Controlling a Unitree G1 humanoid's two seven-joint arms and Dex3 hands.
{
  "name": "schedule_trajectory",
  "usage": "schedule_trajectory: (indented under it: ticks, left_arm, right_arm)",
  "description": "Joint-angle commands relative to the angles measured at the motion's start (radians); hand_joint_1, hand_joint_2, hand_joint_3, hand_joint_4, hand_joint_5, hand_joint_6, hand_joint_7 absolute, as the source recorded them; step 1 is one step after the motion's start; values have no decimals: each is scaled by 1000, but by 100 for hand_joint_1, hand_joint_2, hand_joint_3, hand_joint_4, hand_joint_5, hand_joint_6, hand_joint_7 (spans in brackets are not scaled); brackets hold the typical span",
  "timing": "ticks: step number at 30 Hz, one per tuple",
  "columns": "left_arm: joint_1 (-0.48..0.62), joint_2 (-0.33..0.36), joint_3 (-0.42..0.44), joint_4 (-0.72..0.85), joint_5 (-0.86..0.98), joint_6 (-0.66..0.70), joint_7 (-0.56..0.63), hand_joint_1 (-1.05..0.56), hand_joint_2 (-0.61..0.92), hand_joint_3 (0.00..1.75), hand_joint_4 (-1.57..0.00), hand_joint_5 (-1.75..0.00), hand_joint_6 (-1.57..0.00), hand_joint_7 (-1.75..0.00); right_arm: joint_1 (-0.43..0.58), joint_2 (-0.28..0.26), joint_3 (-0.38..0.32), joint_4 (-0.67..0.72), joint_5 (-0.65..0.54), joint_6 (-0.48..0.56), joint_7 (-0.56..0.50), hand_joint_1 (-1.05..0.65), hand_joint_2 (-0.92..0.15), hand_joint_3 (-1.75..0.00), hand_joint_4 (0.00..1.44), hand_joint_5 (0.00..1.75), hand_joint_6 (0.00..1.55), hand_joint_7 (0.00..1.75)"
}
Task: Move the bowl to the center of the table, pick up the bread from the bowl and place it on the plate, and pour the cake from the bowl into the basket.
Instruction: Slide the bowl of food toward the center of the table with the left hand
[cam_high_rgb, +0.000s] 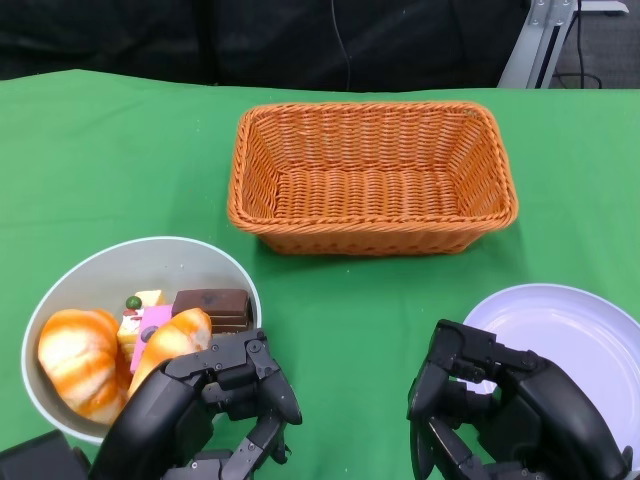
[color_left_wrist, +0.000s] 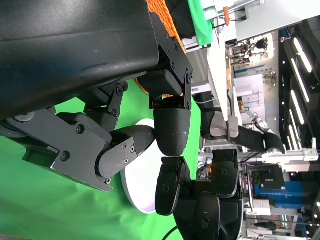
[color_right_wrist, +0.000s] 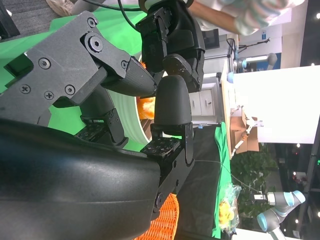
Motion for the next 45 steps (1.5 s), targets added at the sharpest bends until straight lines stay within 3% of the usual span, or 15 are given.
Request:
schedule_trajectory:
  ticks: [1,14,24,30,33,38,39,43,45]
  left_arm:
    - [0,14,7,0,-11,2,-1,-15,58,103,-68,-175,-68,-142]
    - [-3,17,5,2,-14,3,-4,-17,59,101,-69,-175,-68,-143]
    - [-33,30,20,-44,-1,-109,-13,-23,58,99,-70,-174,-67,-147]
    - [-67,21,50,-40,-22,-165,1,-16,65,92,-77,-159,-74,-130]
    - [-99,26,84,-35,-55,-160,4,-19,72,74,-74,-152,-75,-113]
    - [-155,3,161,-2,-41,-218,61,-33,89,19,-80,-109,-91,-49]
    - [-176,0,180,21,-34,-256,71,-35,91,15,-81,-105,-94,-42]
    - [-246,7,246,97,-47,-331,92,-47,92,15,-76,-52,-86,-7]
    - [-275,18,278,126,-48,-348,101,-50,92,16,-76,-38,-84,-2]
  right_arm:
    - [-1,-3,-4,-3,8,2,0,-18,-43,-127,70,175,58,149]
    - [-5,-4,-7,0,10,9,2,-18,-43,-126,70,175,58,149]
    - [-9,-2,-7,7,9,5,4,-19,-45,-124,71,175,58,149]
    - [-12,1,-6,14,10,5,5,-19,-45,-123,71,175,58,149]
    - [-16,3,-3,22,4,-3,6,-18,-45,-123,71,175,58,149]
    - [-16,9,2,19,-5,2,-3,-17,-46,-123,69,175,58,148]
    - [-17,9,3,21,-9,-2,-3,-17,-46,-123,69,175,58,148]
    - [-21,11,1,27,-11,-3,-2,-19,-47,-120,68,175,57,147]
    - [-23,14,1,29,-12,-2,-2,-19,-48,-120,68,175,58,147]
